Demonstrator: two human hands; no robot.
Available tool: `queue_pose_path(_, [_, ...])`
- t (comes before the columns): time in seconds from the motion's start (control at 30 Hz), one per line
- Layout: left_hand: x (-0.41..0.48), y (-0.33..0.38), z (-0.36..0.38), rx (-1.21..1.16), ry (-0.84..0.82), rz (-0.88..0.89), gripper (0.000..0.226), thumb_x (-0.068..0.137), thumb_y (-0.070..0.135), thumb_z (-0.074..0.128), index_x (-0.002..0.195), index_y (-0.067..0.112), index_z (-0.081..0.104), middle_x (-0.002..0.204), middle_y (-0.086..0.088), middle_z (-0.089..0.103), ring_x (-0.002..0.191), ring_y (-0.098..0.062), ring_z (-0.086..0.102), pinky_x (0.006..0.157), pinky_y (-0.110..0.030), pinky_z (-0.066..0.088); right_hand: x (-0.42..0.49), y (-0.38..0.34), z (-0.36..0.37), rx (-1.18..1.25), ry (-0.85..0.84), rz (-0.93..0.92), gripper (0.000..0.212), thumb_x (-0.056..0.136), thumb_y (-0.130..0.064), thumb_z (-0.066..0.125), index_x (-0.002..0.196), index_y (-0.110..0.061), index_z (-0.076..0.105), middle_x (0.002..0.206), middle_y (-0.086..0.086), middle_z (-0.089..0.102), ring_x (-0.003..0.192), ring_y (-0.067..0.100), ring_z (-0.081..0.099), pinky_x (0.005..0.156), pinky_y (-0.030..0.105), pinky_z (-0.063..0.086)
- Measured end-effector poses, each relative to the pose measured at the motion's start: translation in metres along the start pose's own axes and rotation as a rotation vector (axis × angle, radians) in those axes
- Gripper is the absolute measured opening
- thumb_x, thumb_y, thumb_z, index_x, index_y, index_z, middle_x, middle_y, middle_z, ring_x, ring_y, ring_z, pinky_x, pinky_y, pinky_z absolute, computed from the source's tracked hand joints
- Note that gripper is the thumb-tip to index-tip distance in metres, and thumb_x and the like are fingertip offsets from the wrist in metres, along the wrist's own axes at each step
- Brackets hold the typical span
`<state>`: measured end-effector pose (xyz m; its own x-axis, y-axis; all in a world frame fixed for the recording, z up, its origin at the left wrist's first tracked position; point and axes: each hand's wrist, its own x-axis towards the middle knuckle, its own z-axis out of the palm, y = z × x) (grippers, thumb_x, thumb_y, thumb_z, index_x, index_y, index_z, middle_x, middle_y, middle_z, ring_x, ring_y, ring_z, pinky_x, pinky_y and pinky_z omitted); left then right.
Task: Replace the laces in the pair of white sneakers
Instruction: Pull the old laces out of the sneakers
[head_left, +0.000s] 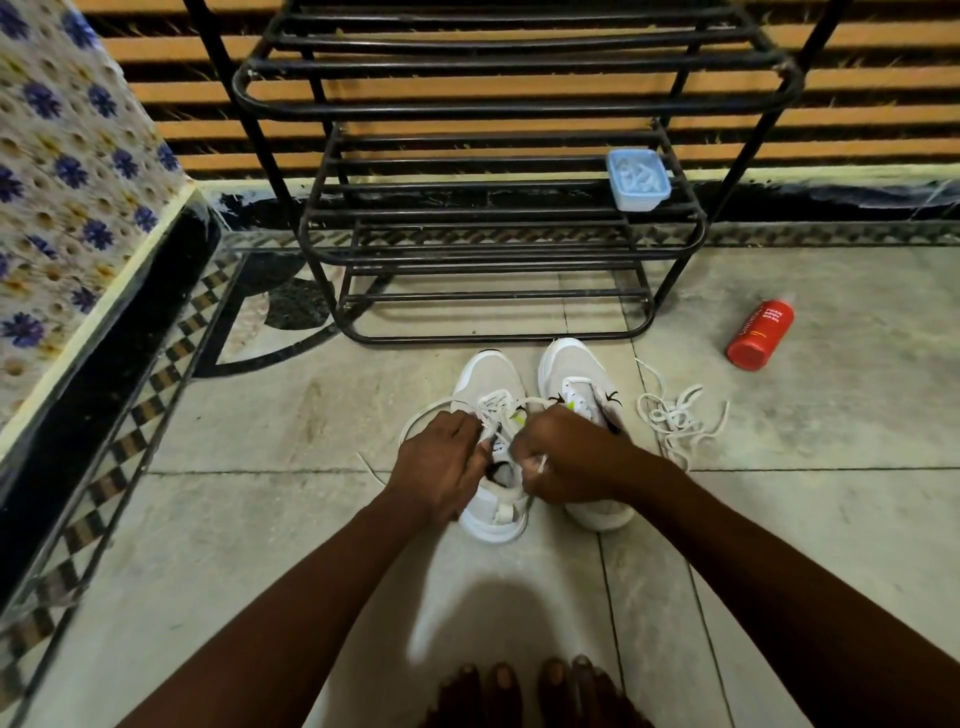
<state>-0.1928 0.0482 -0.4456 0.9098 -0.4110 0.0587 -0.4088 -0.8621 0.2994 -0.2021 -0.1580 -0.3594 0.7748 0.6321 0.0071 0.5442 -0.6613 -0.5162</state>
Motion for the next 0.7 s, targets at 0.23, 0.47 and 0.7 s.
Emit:
queue_pose_path(0.23, [0.000,0.001,0.000,0.008,0.015,0.006,0.047,0.100,0.046,0.024,0.117,0.020,0.060,0.114,0.002,0.061,0.109,-0.021,0.055,0.071,-0.037,0.046,0.006,0.006,-0.003,0.028,0.021,0.042,0.018,0.068,-0.011,0.060,0.056,-0.011,0.047,0.054,0.009,0.047,0.056,0.028,0.046,0.060,0.033,0.036])
queue_pose_path(0.47, [0.009,-0.003,0.002,0.043,0.055,0.000,0.037,0.107,0.047,0.032,0.098,0.026,0.061,0.103,0.007,0.061,0.105,-0.018,0.057,0.073,-0.036,0.049,-0.003,0.012,0.016,-0.058,0.101,0.258,0.015,0.090,-0.028,0.064,0.089,-0.015,0.073,0.091,0.005,0.072,0.091,0.025,0.065,0.082,0.037,0.048])
queue_pose_path(0.7, [0.008,0.003,-0.003,0.081,0.059,0.017,0.033,0.106,0.038,0.037,0.096,0.020,0.062,0.102,0.000,0.062,0.103,-0.023,0.059,0.070,-0.037,0.046,0.008,-0.002,0.013,-0.041,0.110,0.137,0.017,0.083,-0.008,0.068,0.067,-0.005,0.064,0.072,0.014,0.067,0.074,0.036,0.059,0.070,0.039,0.040])
